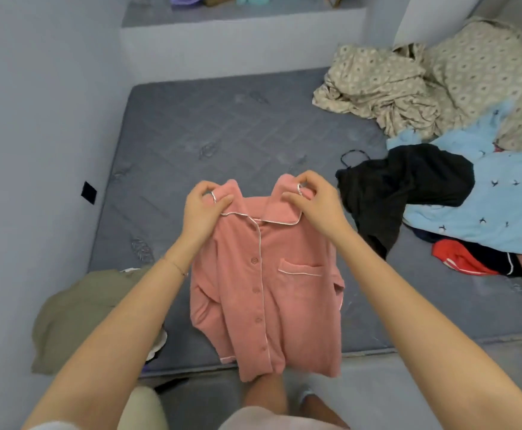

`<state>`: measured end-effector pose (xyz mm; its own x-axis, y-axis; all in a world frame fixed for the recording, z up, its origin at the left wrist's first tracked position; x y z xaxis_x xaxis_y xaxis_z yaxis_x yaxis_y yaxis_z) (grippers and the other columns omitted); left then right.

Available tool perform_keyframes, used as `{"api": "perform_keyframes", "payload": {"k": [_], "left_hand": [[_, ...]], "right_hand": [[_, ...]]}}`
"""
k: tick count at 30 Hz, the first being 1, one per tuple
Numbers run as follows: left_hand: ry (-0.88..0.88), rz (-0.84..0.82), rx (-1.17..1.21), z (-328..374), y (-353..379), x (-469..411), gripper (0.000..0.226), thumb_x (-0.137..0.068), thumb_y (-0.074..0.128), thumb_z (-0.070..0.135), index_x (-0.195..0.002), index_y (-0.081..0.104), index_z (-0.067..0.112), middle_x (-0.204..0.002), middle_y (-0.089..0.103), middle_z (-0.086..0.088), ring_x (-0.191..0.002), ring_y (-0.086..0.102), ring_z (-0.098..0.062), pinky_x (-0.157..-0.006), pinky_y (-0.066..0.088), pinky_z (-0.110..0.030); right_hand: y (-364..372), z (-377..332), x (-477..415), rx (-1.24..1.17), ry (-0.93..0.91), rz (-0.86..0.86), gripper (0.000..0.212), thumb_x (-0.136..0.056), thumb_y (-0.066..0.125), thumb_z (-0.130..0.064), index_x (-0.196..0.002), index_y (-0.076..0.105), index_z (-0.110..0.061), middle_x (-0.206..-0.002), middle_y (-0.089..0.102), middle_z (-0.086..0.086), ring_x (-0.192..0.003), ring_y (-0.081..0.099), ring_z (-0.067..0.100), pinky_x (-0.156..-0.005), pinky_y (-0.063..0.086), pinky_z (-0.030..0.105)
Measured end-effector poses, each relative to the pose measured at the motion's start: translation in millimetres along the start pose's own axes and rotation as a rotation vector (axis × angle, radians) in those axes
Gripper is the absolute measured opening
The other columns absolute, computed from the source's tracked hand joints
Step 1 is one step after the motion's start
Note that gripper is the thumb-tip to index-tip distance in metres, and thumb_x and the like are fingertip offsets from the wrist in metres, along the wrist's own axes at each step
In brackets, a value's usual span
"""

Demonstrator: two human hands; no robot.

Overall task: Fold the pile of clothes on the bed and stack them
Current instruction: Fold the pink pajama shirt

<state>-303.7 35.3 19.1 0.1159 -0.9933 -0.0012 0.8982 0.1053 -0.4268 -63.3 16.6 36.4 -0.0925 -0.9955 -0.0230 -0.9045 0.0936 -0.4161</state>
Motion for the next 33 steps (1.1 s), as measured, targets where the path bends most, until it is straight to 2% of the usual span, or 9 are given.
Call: {"api": "perform_keyframes", "payload": {"k": [6, 12, 15, 19, 23, 26, 29, 31, 33], "left_hand": [[-0.132, -0.06, 0.004, -119, 45, -69, 0.019, -0.081, 0.075, 0.004, -0.089, 0.059, 0.009, -0.084, 0.058, 0.005, -0.081, 0.053, -0.001, -0.074, 0.037, -0.005], [-0.208, -0.056, 0.03, -210, 98, -135, 0.02, -0.081, 0.074, 0.007, -0.092, 0.057, 0.012, -0.082, 0.054, 0.01, -0.067, 0.05, 0.011, -0.066, 0.04, -0.008], [-0.252, -0.048, 0.104, -257, 129, -164, 0.023, -0.081, 0.075, 0.007, -0.091, 0.058, 0.019, -0.086, 0.057, 0.01, -0.073, 0.051, 0.006, -0.07, 0.043, -0.014], [-0.274, 0.005, 0.131, -316, 166, -193, 0.024, -0.081, 0.075, 0.007, -0.093, 0.059, 0.02, -0.089, 0.059, 0.011, -0.074, 0.054, 0.005, -0.07, 0.043, -0.015], [-0.301, 0.017, 0.16, -361, 195, -201, 0.025, -0.083, 0.072, 0.008, -0.093, 0.059, 0.027, -0.089, 0.06, 0.013, -0.075, 0.055, 0.003, -0.07, 0.046, -0.022], [-0.277, 0.046, 0.073, -377, 200, -206, 0.031, -0.085, 0.069, 0.01, -0.113, 0.061, 0.015, -0.106, 0.058, 0.01, -0.091, 0.054, 0.008, -0.084, 0.045, -0.017], [-0.16, -0.007, -0.311, -377, 201, -204, 0.07, -0.086, 0.07, 0.032, -0.145, 0.039, 0.014, -0.142, 0.036, -0.011, -0.129, 0.038, -0.014, -0.112, 0.028, -0.026], [0.034, -0.118, -0.569, -362, 215, -197, 0.08, -0.088, 0.067, 0.039, -0.151, 0.027, 0.011, -0.154, 0.022, -0.022, -0.143, 0.022, -0.033, -0.119, 0.006, -0.037], [0.14, -0.256, -0.609, -347, 236, -188, 0.075, -0.091, 0.065, 0.033, -0.151, 0.025, 0.015, -0.157, 0.016, -0.022, -0.146, 0.013, -0.037, -0.119, -0.007, -0.034]], "right_hand": [[67, 113, -49, 0.06, 0.202, 0.054, 0.018, -0.08, 0.076, -0.022, -0.088, 0.06, -0.019, -0.069, 0.049, -0.017, -0.062, 0.045, -0.001, -0.06, 0.033, 0.021], [115, 198, -114, 0.063, 0.236, 0.107, 0.016, -0.081, 0.074, -0.016, -0.092, 0.063, -0.012, -0.091, 0.063, -0.003, -0.077, 0.048, 0.011, -0.069, 0.038, 0.026], [137, 248, -146, -0.015, 0.298, 0.163, 0.017, -0.08, 0.075, -0.012, -0.091, 0.064, -0.011, -0.096, 0.065, 0.005, -0.084, 0.054, 0.014, -0.075, 0.041, 0.023], [166, 318, -172, -0.114, 0.367, 0.208, 0.021, -0.079, 0.077, -0.011, -0.09, 0.062, -0.02, -0.088, 0.06, -0.013, -0.086, 0.054, 0.007, -0.078, 0.04, 0.015], [184, 376, -184, -0.105, 0.385, 0.211, 0.021, -0.081, 0.074, -0.008, -0.099, 0.063, -0.012, -0.086, 0.056, -0.018, -0.083, 0.051, -0.005, -0.078, 0.037, 0.009], [191, 405, -190, -0.073, 0.395, 0.211, 0.031, -0.082, 0.072, -0.007, -0.111, 0.061, -0.007, -0.094, 0.054, -0.021, -0.089, 0.051, -0.007, -0.085, 0.036, 0.006], [198, 428, -188, -0.101, 0.484, 0.127, 0.05, -0.083, 0.075, -0.016, -0.127, 0.053, -0.014, -0.118, 0.053, -0.016, -0.113, 0.051, 0.008, -0.099, 0.04, 0.02], [194, 436, -182, -0.123, 0.526, 0.103, 0.065, -0.081, 0.078, -0.02, -0.137, 0.045, -0.014, -0.132, 0.048, -0.01, -0.122, 0.046, 0.004, -0.101, 0.035, 0.013], [186, 434, -176, -0.066, 0.517, 0.072, 0.073, -0.079, 0.08, -0.026, -0.14, 0.043, -0.015, -0.129, 0.046, -0.015, -0.116, 0.043, -0.006, -0.097, 0.032, 0.004]]}}
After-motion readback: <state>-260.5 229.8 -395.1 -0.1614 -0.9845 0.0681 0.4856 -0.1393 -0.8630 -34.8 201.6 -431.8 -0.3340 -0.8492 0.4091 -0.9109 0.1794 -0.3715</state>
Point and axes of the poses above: each hand's wrist, its own x-axis away from the middle knuckle, its own y-axis out of the palm, z = x × y, the point moved 7 cm from there along -x, towards the middle knuckle
